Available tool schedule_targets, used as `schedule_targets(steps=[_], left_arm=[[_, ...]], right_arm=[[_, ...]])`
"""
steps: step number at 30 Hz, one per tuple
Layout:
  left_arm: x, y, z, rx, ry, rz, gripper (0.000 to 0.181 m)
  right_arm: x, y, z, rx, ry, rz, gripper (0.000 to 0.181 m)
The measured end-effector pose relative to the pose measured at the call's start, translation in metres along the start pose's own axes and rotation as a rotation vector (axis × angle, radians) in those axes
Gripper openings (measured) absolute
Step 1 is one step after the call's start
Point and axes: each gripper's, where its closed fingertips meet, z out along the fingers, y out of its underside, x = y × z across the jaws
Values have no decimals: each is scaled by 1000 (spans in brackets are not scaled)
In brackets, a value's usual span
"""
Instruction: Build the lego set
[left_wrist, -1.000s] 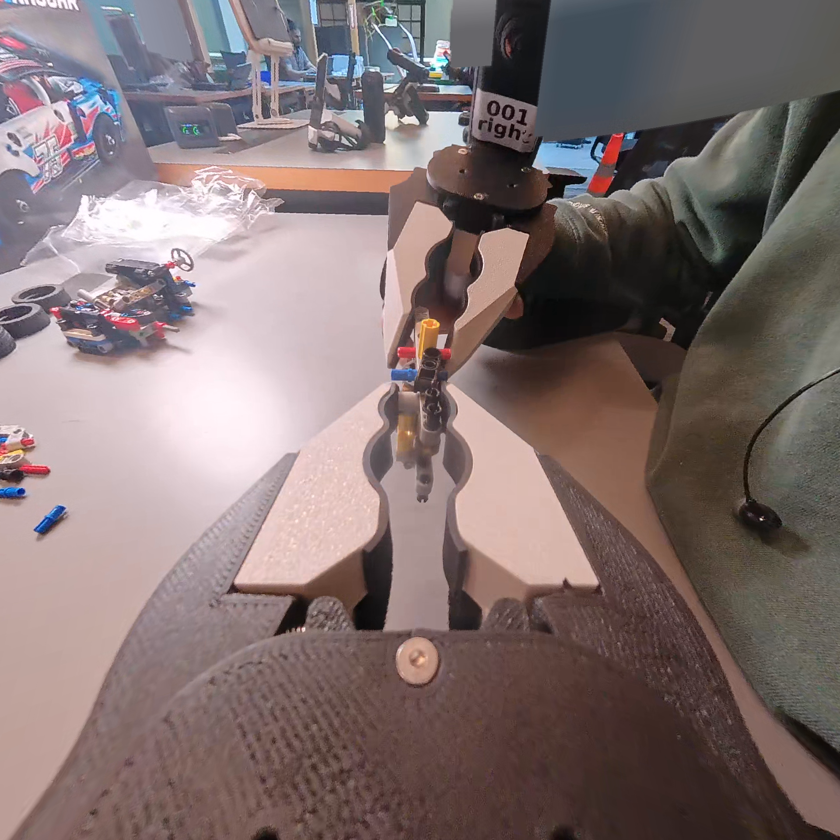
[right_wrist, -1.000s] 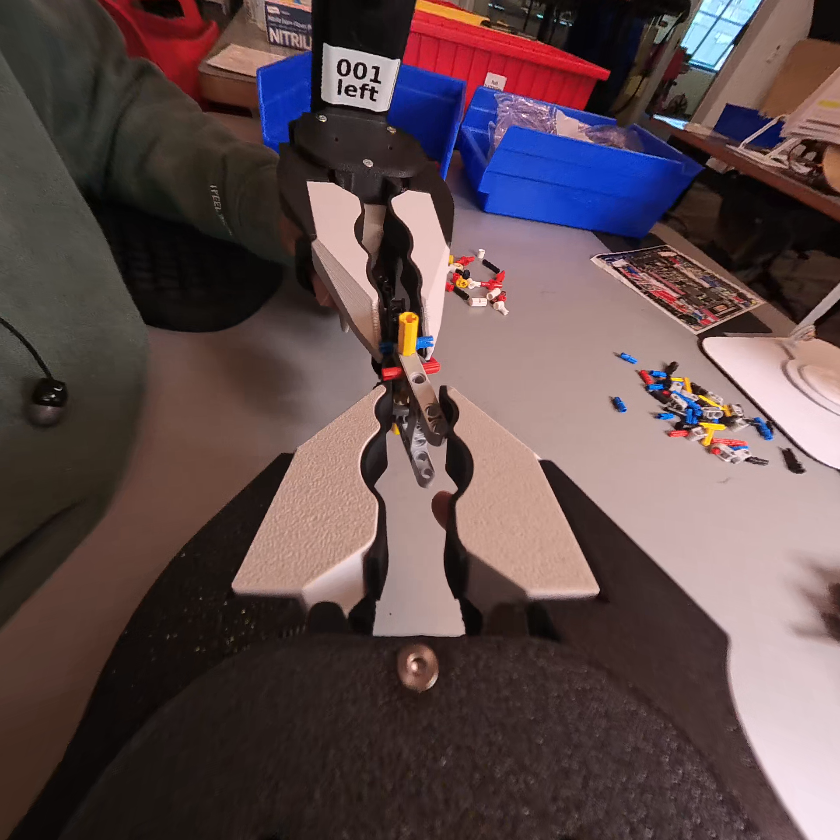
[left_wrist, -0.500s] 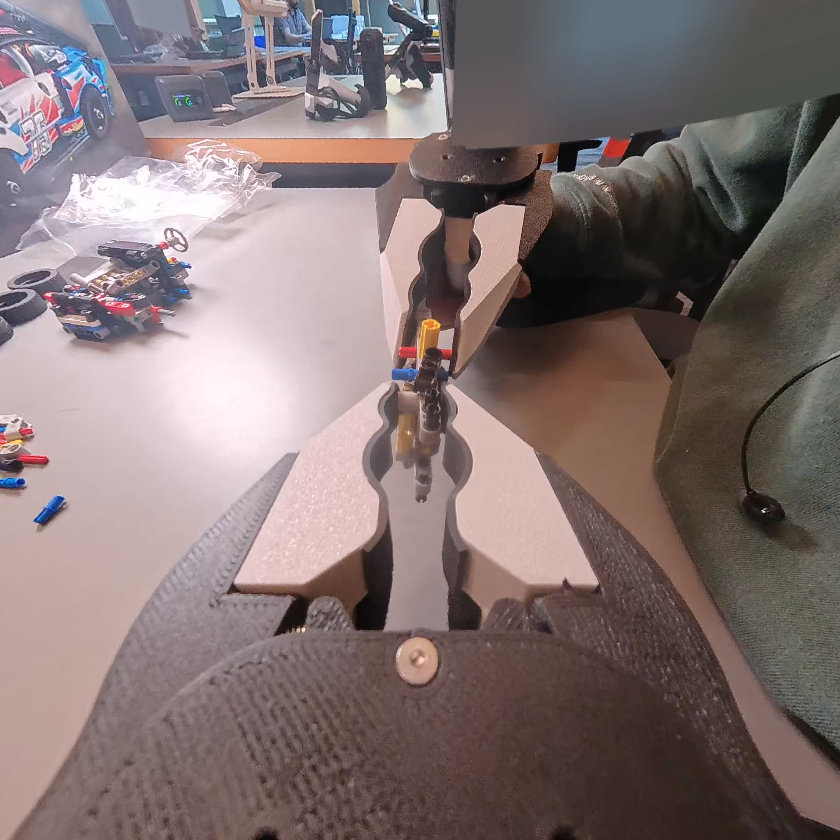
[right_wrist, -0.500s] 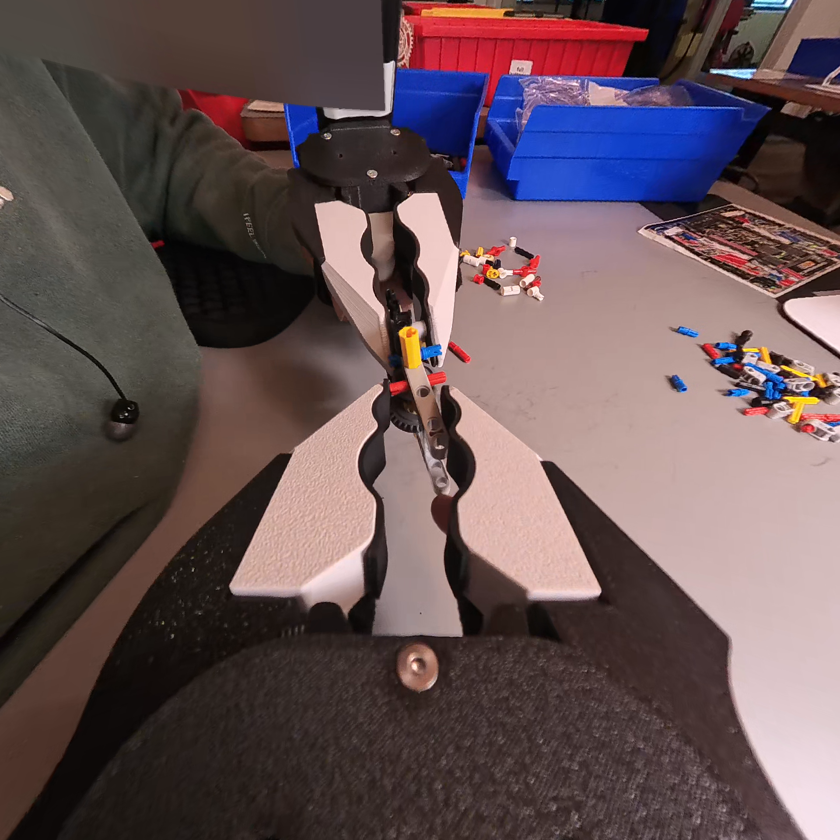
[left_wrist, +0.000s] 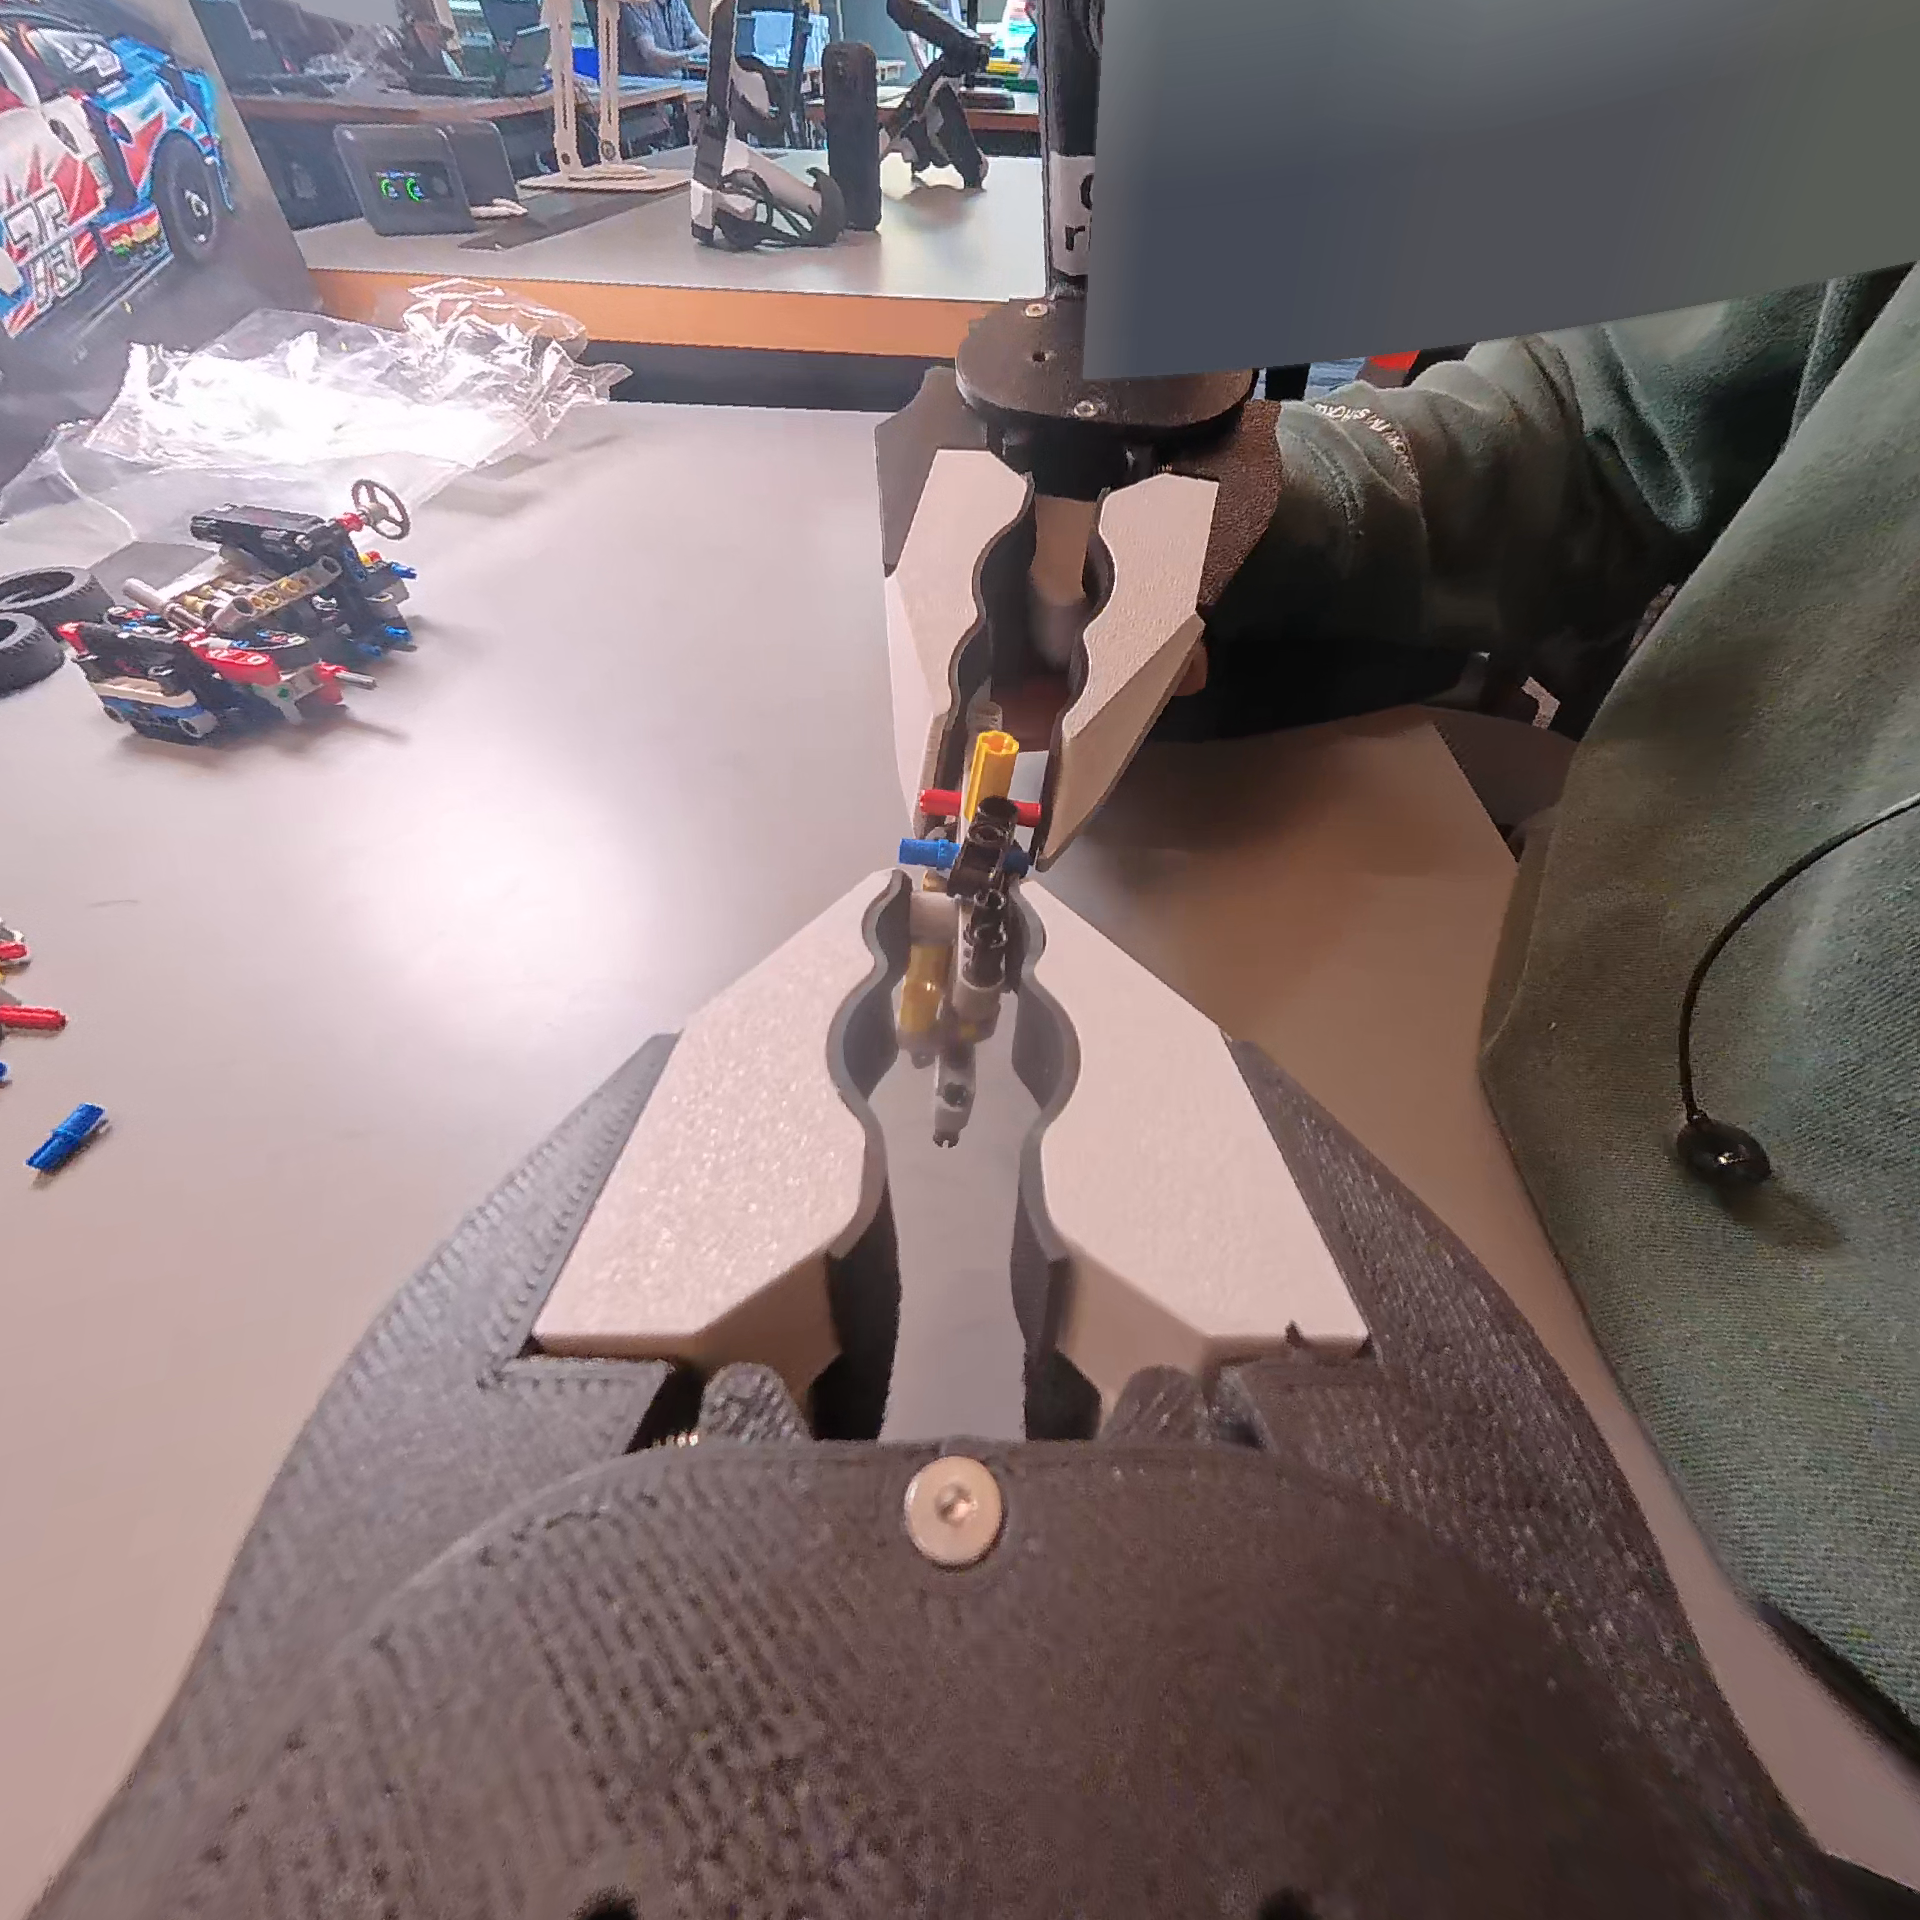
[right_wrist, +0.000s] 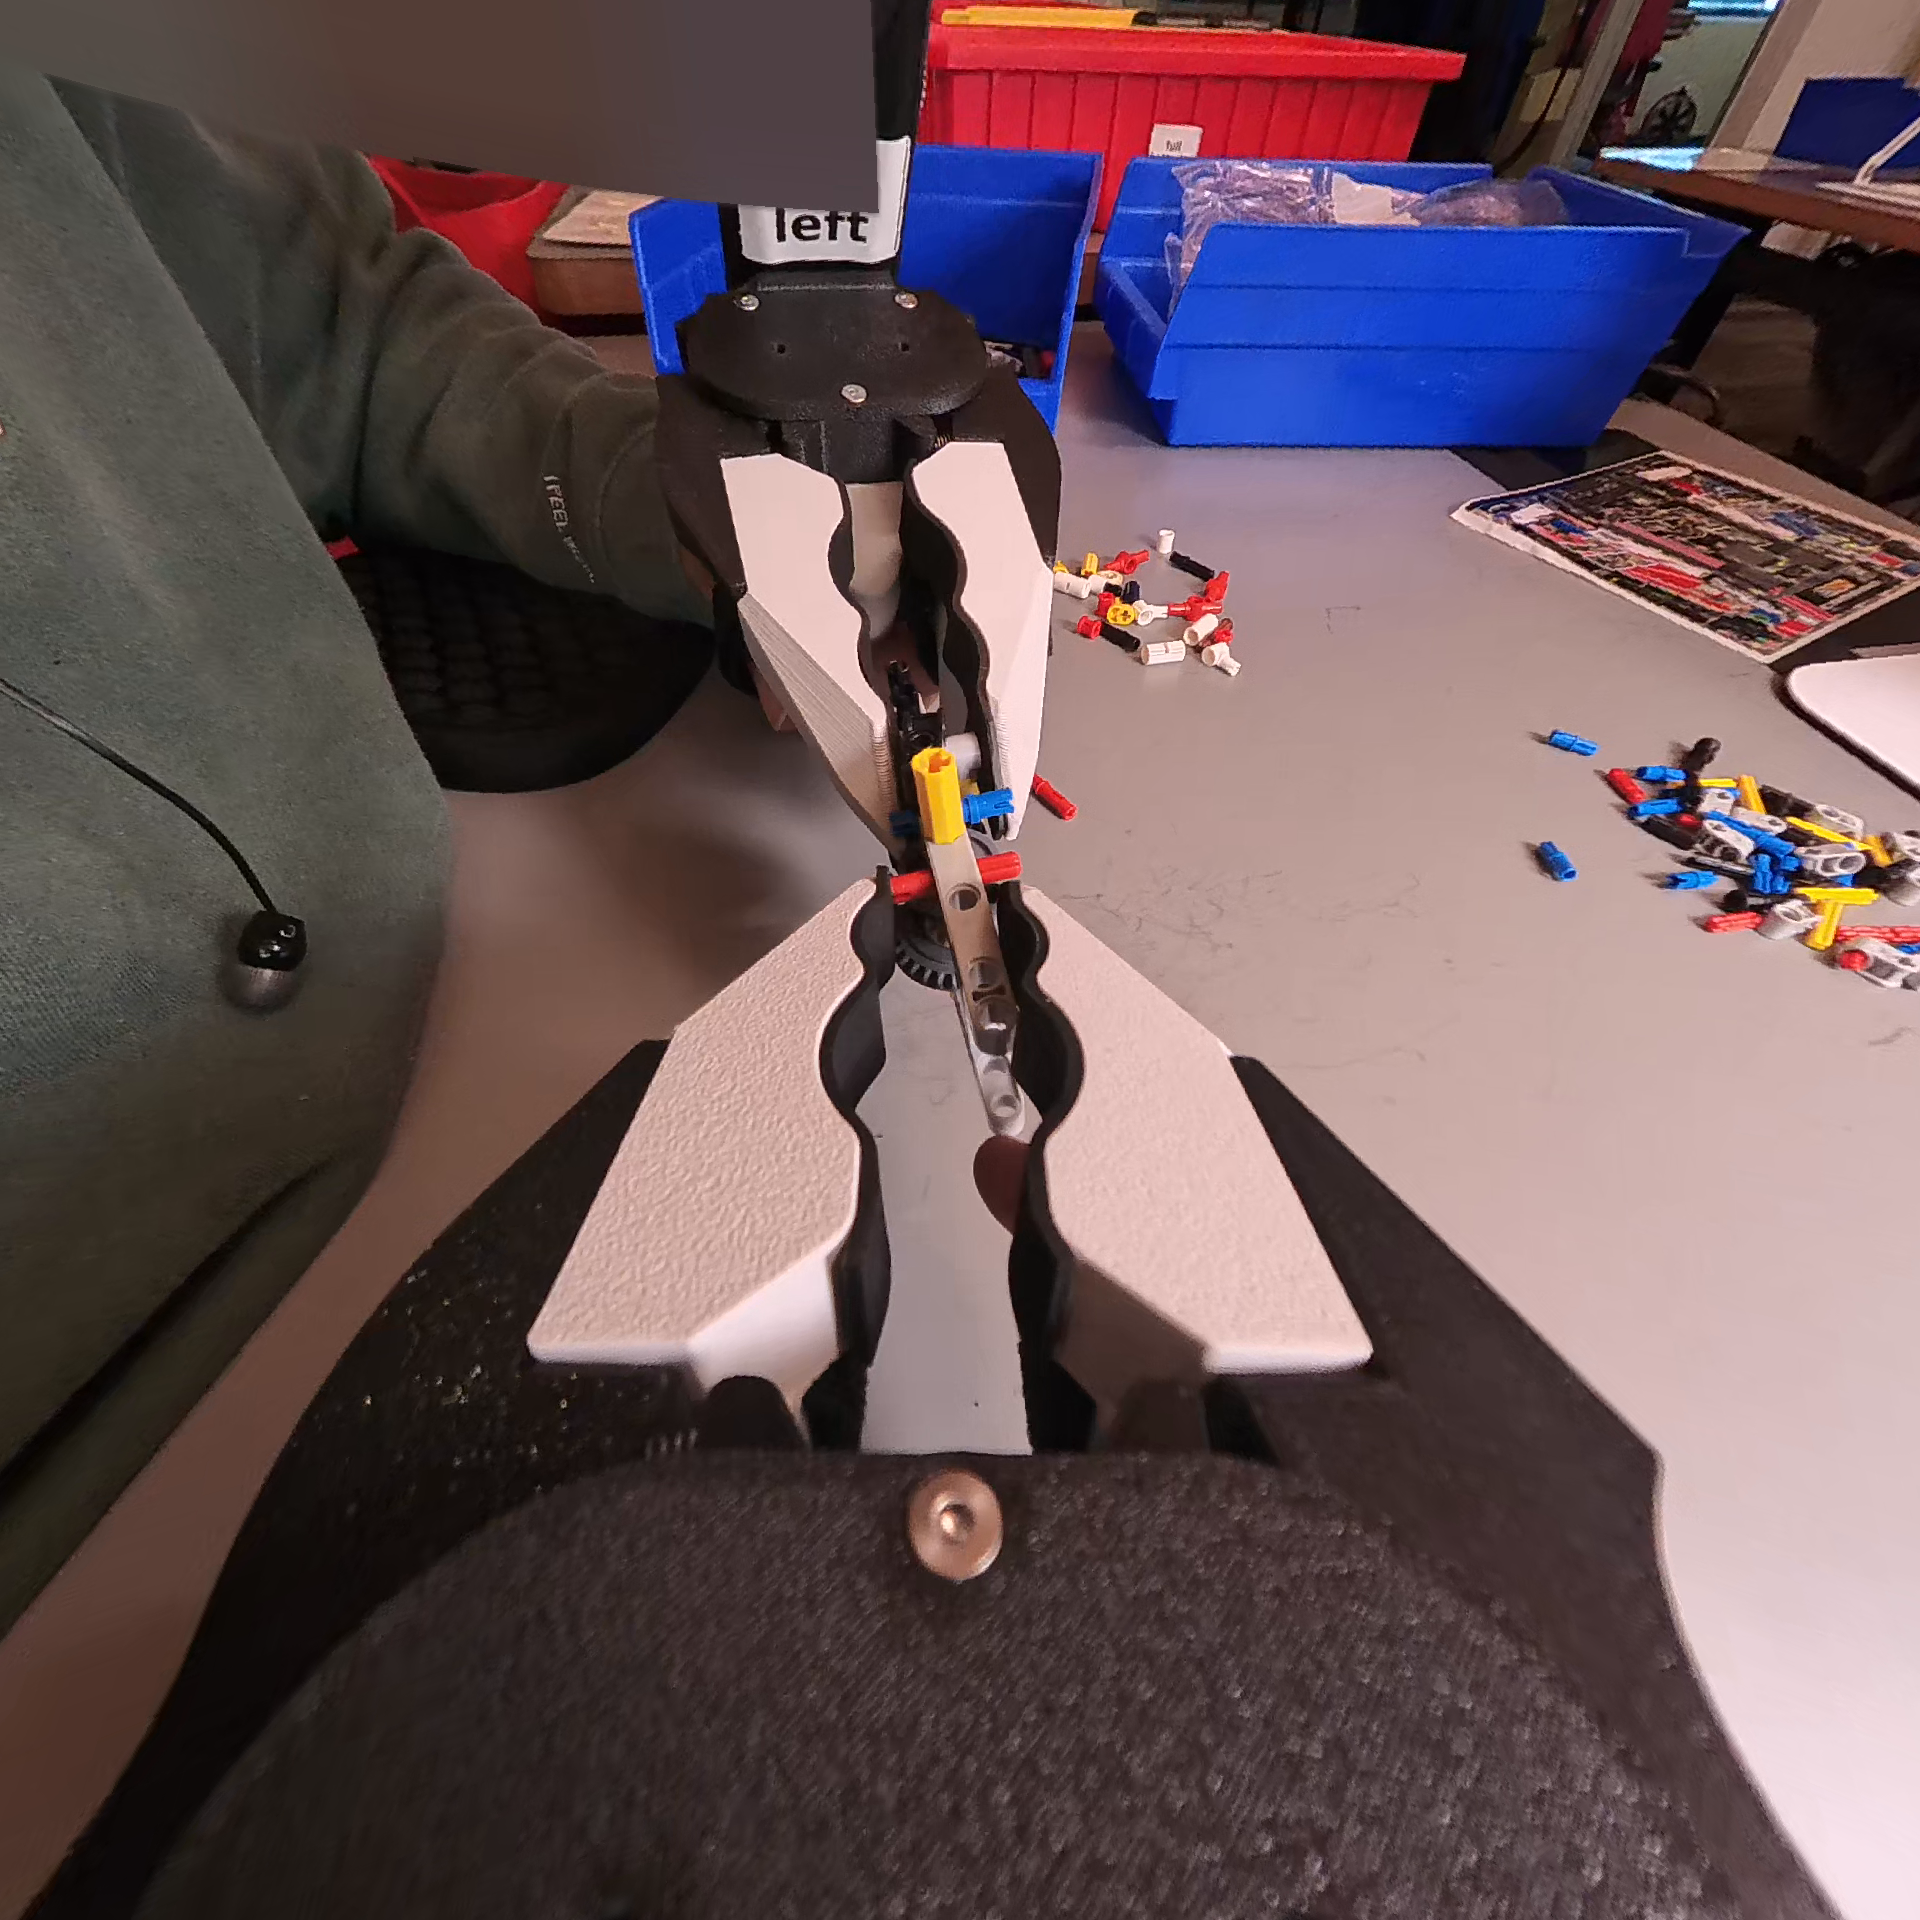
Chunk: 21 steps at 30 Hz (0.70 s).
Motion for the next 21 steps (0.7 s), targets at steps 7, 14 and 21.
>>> schedule_targets(steps=[7, 14, 21], left_arm=[[0, 2, 0, -7, -4, -6, 15], [0, 2, 0, -3, -6, -3, 15], [0, 2, 1, -2, -3, -16, 15]], right_arm=[[1, 3, 1, -3, 9, 19, 18], [0, 3, 1, 1, 17, 19, 18], [0, 3, 1, 4, 9, 43, 18]])
